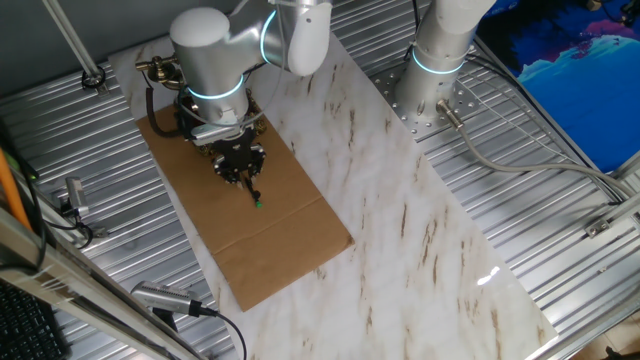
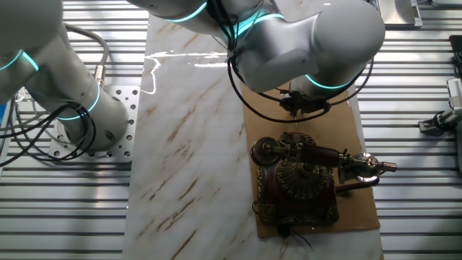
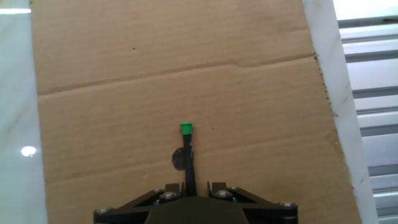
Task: Dial a number on an old rotary phone
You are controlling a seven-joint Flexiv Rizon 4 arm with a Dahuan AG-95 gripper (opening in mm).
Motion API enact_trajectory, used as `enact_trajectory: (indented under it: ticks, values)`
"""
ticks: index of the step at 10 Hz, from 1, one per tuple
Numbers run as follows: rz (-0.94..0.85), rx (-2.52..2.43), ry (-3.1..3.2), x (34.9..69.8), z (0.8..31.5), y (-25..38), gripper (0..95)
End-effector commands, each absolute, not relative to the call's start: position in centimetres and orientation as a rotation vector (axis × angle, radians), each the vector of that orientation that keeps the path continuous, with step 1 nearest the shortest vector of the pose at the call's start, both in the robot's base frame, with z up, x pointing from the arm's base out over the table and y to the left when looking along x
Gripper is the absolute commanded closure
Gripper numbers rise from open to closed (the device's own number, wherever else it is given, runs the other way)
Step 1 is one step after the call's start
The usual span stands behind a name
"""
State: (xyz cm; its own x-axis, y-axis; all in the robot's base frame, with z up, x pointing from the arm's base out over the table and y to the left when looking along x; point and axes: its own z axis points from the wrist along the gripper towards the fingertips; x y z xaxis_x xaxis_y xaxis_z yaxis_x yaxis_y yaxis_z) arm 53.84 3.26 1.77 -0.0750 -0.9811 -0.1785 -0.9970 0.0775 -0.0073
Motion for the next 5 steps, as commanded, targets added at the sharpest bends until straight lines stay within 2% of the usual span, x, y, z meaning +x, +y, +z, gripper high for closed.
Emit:
enact_trajectory:
  ticks: [1, 4, 5]
  values:
    - [0.171, -2.031, 2.199, 53.98, 1.56, 3.44, 76.0]
    - [0.167, -2.027, 2.198, 54.05, 1.46, 3.53, 76.0]
    - [0.164, -2.024, 2.194, 54.04, 1.46, 3.53, 95.0]
